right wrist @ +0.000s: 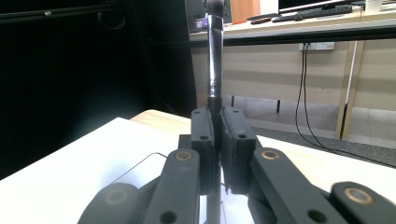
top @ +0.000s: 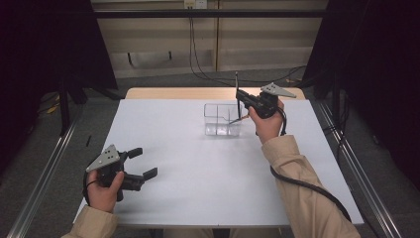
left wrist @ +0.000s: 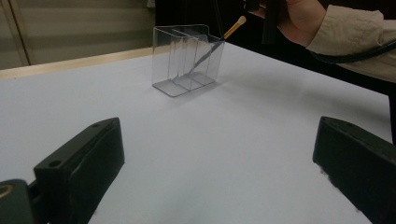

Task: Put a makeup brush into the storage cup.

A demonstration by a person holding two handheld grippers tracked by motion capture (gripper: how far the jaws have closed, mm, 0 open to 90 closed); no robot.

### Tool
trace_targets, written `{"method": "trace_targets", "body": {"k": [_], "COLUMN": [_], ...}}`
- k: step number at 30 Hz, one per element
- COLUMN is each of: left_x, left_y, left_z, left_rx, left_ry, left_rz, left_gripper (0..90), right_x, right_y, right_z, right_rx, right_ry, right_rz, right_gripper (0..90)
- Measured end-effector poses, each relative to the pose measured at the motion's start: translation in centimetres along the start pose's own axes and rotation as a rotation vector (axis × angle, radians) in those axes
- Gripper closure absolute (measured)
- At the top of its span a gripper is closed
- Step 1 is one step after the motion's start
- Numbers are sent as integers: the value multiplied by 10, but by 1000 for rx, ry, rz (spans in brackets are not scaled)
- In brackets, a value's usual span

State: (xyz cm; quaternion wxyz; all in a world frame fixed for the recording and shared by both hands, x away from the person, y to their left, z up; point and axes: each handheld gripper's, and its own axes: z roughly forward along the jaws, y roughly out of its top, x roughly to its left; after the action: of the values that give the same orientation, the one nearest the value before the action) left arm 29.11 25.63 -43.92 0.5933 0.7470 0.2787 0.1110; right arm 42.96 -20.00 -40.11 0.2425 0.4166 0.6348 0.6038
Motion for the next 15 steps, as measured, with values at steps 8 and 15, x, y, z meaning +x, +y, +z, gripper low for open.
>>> {"method": "trace_targets", "body": {"k": [8,15], "left_x": [0,0], "left_y": [0,0], "left_z": [0,0], "left_rx": [0,2], "left_ry": [-1,2], "left_rz": [0,5], "left_gripper": [21,21], "right_x": [-1,-3], "right_y": [-3,-7], "right_z": [4,4], "right_rx": [3,10], "right_ry": [-4,-2], "right_rz": [2,3], "right_gripper": [840,839]}}
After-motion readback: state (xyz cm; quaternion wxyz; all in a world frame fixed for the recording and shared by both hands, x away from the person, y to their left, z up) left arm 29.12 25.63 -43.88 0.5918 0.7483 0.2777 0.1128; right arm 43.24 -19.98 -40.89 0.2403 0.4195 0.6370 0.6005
